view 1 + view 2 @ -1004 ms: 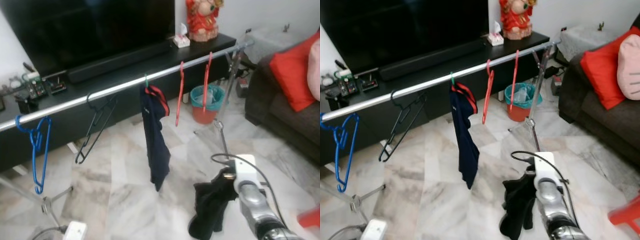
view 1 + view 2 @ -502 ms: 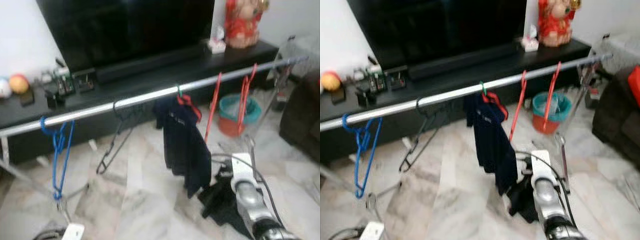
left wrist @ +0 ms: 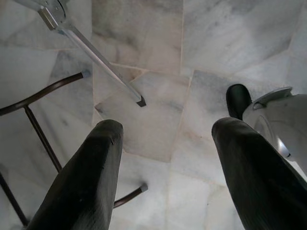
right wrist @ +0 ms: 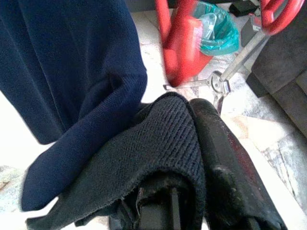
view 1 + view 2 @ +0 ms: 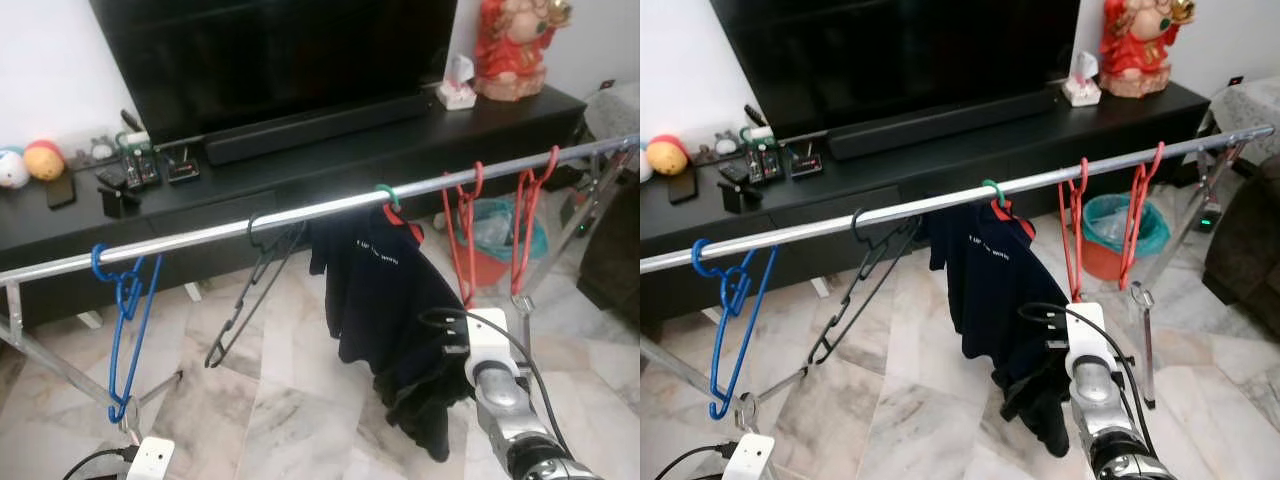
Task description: Hang hanger
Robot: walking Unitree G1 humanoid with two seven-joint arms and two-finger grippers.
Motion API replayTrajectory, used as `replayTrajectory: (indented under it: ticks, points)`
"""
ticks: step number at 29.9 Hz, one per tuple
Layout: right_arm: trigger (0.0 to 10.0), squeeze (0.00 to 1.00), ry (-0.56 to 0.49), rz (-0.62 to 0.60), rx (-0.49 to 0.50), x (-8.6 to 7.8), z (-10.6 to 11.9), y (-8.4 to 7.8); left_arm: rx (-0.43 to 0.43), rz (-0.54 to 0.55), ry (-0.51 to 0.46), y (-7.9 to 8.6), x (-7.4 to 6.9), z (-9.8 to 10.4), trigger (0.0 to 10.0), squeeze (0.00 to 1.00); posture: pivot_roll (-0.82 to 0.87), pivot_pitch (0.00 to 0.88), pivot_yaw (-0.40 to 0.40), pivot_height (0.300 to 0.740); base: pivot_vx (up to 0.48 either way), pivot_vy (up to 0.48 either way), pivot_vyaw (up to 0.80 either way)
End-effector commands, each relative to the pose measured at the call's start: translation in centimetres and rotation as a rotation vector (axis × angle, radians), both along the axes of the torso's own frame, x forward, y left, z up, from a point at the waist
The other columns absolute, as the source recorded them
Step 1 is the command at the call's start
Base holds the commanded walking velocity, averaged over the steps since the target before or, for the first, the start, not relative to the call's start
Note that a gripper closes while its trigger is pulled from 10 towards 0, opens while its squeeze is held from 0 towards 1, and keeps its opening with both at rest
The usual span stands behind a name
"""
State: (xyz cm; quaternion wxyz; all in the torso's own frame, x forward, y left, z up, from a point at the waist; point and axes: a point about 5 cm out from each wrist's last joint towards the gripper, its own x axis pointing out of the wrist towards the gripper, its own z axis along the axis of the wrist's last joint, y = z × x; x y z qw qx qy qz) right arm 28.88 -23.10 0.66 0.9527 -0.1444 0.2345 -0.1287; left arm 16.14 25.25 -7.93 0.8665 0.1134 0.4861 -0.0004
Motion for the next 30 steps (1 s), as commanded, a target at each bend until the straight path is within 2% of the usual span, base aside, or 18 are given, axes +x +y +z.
replayTrajectory:
  ticks: [1, 8, 18, 23, 24, 26, 30]
  points:
    - [10.0, 0.00, -0.018, -0.004, 0.004, 0.2, 0.3, 0.0, 0.014, 0.015, -0.023, 0.4, -0.1, 0.1, 10.0, 0.00, -0.12, 0.000, 0.073, 0.740, 0.000, 0.000, 0.00]
    - [10.0, 0.00, -0.002, -0.006, 0.005, -0.7, -0.4, -0.2, 0.053, -0.005, -0.104, 0.4, 0.4, 0.5, 10.0, 0.00, -0.10, 0.000, 0.066, 0.740, 0.000, 0.000, 0.00]
    - [10.0, 0.00, 0.040, 0.007, 0.008, -2.0, -1.6, -0.2, 0.089, -0.051, -0.152, 0.1, 0.7, 0.7, 10.0, 0.00, -0.07, 0.000, 0.044, 0.740, 0.000, 0.000, 0.00]
    - [10.0, 0.00, 0.058, 0.016, 0.008, -2.1, -1.8, -0.2, 0.097, -0.035, -0.173, 0.1, 0.9, 0.9, 10.0, 0.00, -0.03, 0.000, 0.028, 0.740, 0.000, 0.000, 0.00]
    - [10.0, 0.00, 0.063, 0.022, 0.010, -2.0, -1.8, 0.0, -0.037, 0.005, -0.370, 0.7, 2.5, 2.7, 10.0, 0.00, -0.03, 0.000, 0.023, 0.740, 0.000, 0.000, 0.00]
    - [10.0, 0.00, 0.060, 0.035, 0.016, -1.7, -1.7, 0.4, -0.027, -0.113, -0.667, 1.3, 3.7, 6.4, 10.0, 0.00, -0.02, 0.000, 0.021, 0.740, 0.000, 0.000, 0.00]
    - [10.0, 0.00, 0.048, 0.040, 0.025, -1.4, -1.4, 0.6, -0.033, -0.120, -0.689, 1.2, 4.4, 6.8, 10.0, 0.00, -0.03, 0.000, 0.027, 0.740, 0.000, 0.000, 0.00]
